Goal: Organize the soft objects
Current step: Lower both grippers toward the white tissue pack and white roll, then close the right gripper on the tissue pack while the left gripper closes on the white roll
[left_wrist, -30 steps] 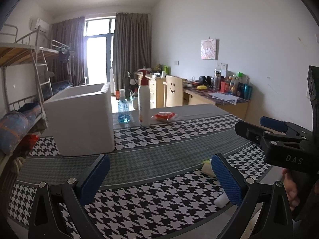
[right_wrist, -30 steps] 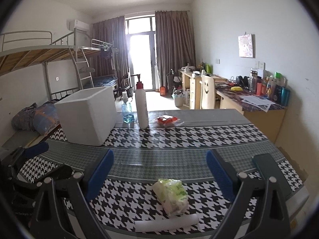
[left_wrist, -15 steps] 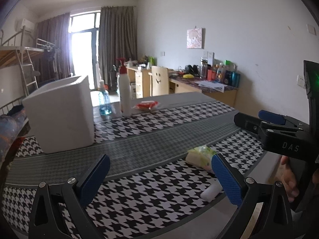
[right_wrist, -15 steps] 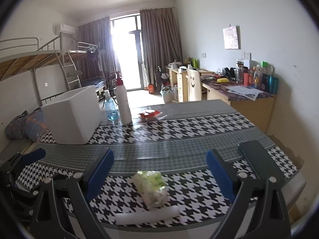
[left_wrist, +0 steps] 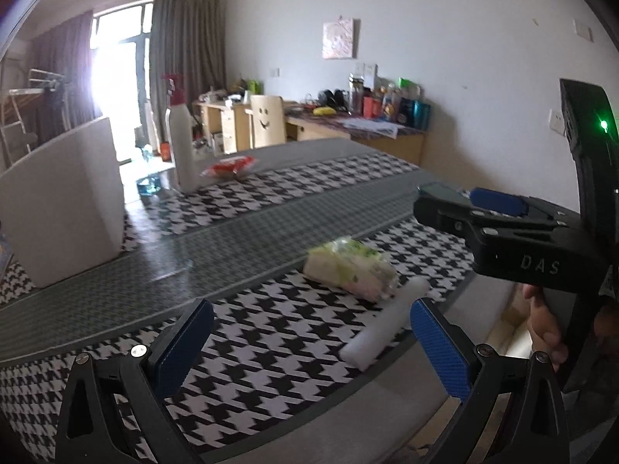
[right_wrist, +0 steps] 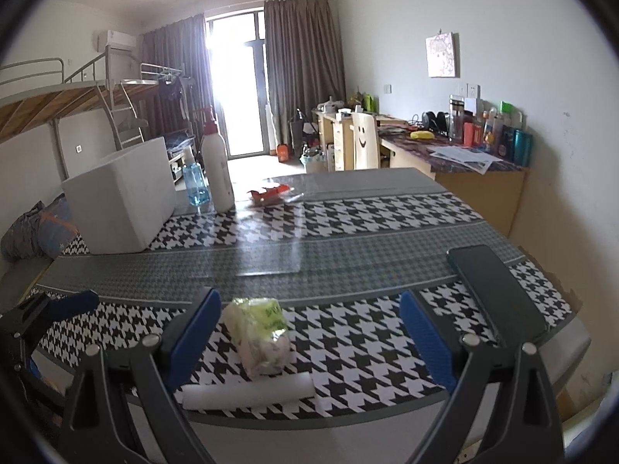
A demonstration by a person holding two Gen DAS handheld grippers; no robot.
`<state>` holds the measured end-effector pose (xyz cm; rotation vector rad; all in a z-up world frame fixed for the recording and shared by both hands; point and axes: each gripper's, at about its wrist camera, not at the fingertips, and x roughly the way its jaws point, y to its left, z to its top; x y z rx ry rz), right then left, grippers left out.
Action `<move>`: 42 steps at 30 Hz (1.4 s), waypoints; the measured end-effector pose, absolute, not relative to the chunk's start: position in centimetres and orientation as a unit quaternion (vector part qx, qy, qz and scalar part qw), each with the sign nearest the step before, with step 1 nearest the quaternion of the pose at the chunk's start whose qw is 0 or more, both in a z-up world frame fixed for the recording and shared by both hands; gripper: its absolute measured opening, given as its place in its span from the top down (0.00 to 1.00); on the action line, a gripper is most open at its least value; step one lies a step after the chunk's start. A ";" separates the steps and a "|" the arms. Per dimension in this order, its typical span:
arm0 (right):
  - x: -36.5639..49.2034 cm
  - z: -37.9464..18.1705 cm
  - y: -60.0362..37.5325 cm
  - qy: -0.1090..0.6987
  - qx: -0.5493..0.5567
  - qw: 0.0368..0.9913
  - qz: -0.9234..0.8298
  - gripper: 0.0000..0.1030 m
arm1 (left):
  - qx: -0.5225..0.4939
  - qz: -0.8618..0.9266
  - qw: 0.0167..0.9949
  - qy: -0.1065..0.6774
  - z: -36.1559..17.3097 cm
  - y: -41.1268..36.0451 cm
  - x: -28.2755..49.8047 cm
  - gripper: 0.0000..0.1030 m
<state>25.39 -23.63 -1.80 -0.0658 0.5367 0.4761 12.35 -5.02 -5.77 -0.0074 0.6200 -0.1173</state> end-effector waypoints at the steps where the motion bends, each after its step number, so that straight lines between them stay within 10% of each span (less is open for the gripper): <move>1: 25.5 -2.0 -23.8 0.266 -0.029 0.935 0.232 0.07 | -0.002 -0.061 0.949 0.308 -5.9 -5.2 12.5 0.01; 16: 26.6 -3.7 -24.6 0.297 -0.014 0.927 0.230 0.07 | 0.017 -0.109 0.928 0.356 -7.9 -7.2 13.8 0.05; 28: 27.1 -4.9 -24.9 0.317 -0.015 0.920 0.231 0.07 | 0.029 -0.140 0.907 0.395 -9.3 -8.5 15.3 0.48; 42: 27.6 -5.8 -23.3 0.332 -0.032 0.906 0.260 0.07 | 0.059 -0.153 0.902 0.398 -9.6 -8.9 15.1 0.73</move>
